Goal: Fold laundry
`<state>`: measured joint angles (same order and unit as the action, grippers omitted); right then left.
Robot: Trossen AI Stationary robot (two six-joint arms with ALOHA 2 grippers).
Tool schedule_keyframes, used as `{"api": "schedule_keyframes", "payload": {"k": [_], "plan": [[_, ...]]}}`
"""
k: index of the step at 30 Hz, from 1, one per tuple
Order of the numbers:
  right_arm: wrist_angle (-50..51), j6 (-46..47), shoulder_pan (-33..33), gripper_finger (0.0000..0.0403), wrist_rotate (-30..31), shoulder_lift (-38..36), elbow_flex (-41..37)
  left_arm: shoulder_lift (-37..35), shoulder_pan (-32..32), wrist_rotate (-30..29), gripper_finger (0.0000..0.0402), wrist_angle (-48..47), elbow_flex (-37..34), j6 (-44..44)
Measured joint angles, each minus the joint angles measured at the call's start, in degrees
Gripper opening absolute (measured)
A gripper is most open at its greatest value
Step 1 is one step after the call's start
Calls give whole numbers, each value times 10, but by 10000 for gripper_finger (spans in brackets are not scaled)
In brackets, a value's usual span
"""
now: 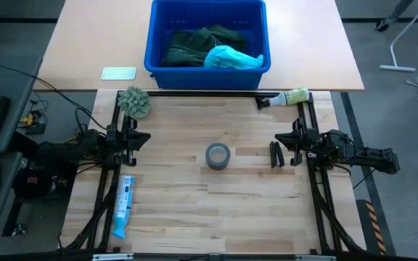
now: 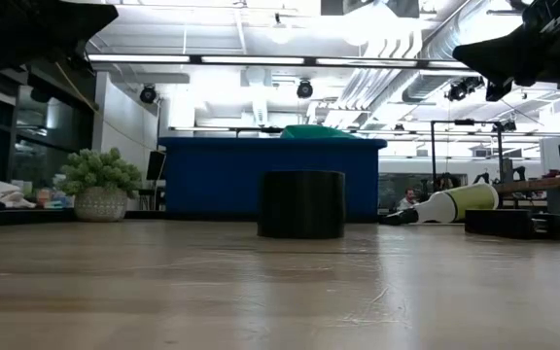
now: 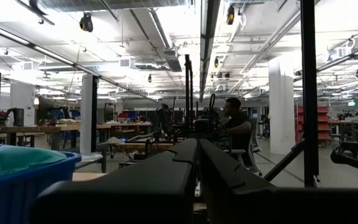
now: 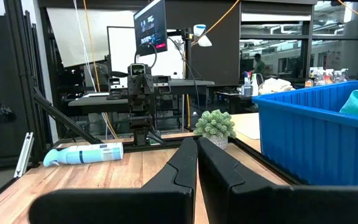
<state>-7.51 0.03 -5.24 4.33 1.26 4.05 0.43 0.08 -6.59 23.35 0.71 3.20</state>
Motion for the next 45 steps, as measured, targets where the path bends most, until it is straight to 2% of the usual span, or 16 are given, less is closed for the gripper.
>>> {"api": "schedule_keyframes", "payload": {"k": [30,31,32,34,36,38,40,42,43,45], "plan": [[-8,0,0,0,0,0,0,0,0,0,0,0,0,0],[-24,15,-1,0,2,3,-1,0,0,0,0,0,0,0],[-56,70,-1,0,0,3,-1,0,0,0,0,0,0,0],[-161,246,-1,0,2,4,-1,0,0,0,0,0,0,0],[-286,386,-4,0,47,16,0,0,0,0,0,0,0,0],[-399,435,-10,0,88,38,5,0,0,0,0,0,0,0],[-456,419,-17,0,97,72,49,0,0,0,0,0,0,0],[-431,382,-25,0,74,107,120,0,0,0,0,0,0,0],[-382,360,-29,0,46,130,165,0,0,0,0,0,0,0],[-207,305,-36,0,-45,179,258,0,0,0,0,-1,0,0]]}}
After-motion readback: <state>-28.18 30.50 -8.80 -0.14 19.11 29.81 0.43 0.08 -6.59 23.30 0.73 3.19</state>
